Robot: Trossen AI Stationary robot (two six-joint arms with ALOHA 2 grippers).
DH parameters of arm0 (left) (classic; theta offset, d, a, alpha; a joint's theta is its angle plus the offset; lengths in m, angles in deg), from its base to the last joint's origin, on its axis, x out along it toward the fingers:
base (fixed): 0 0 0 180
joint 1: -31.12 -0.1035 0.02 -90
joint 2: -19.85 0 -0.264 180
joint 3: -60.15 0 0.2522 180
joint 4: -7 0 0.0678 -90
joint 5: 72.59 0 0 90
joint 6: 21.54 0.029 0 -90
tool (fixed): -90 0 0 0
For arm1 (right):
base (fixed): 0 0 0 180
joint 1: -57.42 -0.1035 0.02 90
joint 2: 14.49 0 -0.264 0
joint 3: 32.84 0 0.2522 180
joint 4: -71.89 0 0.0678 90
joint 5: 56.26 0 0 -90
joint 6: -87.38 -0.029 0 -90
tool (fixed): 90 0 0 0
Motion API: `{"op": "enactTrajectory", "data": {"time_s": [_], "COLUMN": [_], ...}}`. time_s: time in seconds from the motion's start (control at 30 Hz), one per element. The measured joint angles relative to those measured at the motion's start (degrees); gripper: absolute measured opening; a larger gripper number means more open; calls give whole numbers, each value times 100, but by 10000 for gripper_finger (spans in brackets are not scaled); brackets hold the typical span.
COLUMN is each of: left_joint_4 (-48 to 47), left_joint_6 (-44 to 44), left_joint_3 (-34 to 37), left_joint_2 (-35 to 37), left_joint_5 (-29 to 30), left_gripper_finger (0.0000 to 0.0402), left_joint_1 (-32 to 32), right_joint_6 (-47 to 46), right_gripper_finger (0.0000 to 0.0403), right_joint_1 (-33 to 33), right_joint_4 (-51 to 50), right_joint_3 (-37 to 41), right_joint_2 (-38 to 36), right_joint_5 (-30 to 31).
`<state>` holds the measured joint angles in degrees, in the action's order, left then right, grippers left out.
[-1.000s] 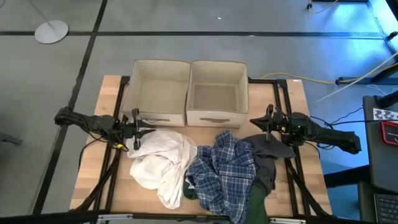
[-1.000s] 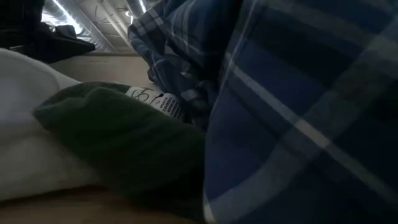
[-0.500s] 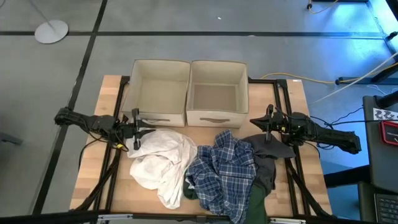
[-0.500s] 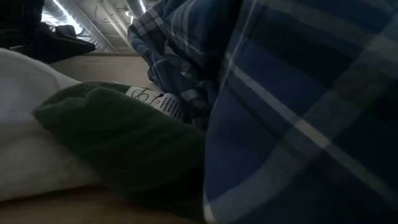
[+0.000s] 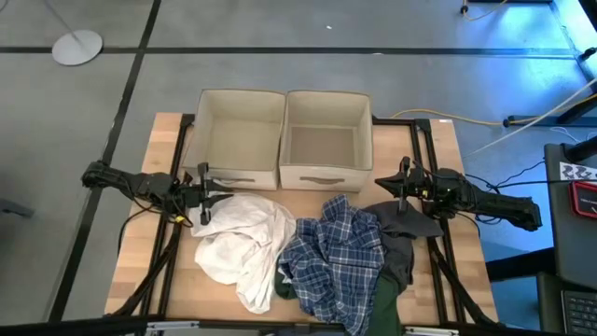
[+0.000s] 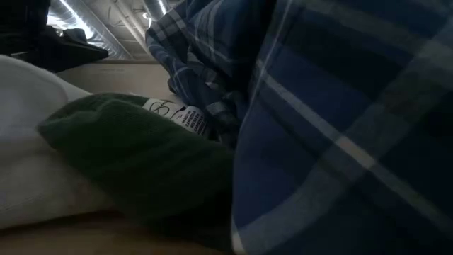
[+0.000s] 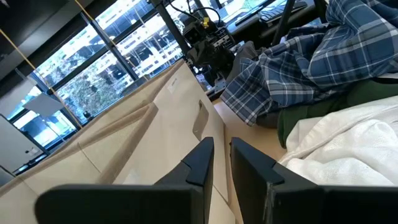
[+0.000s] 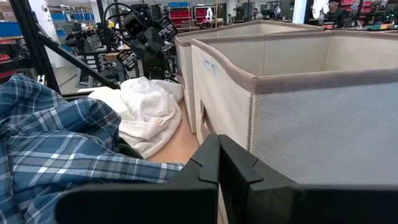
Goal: Sort clothes
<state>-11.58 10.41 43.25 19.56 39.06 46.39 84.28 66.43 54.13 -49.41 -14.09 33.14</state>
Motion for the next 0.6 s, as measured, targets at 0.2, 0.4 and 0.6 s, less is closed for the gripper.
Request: {"op": "enactTrajectory", "data": {"time_s": [0.2,0.4,0.6], "left_joint_4": [0,25,257], "left_joint_6": [1,0,-1138], "left_joint_3": [2,2,-12], "left_joint_2": [-2,-2,7], "left_joint_5": [0,0,-110], "left_gripper_finger": [45,45,45], "left_joint_1": [0,0,0], "right_joint_6": [1,29,167], "right_gripper_finger": [5,5,5], "right_joint_1": [-1,0,-1], "right_joint_4": [-1,0,5], "right_joint_3": [0,0,0], "right_joint_2": [-1,0,-2], "right_joint_5": [0,0,0]}}
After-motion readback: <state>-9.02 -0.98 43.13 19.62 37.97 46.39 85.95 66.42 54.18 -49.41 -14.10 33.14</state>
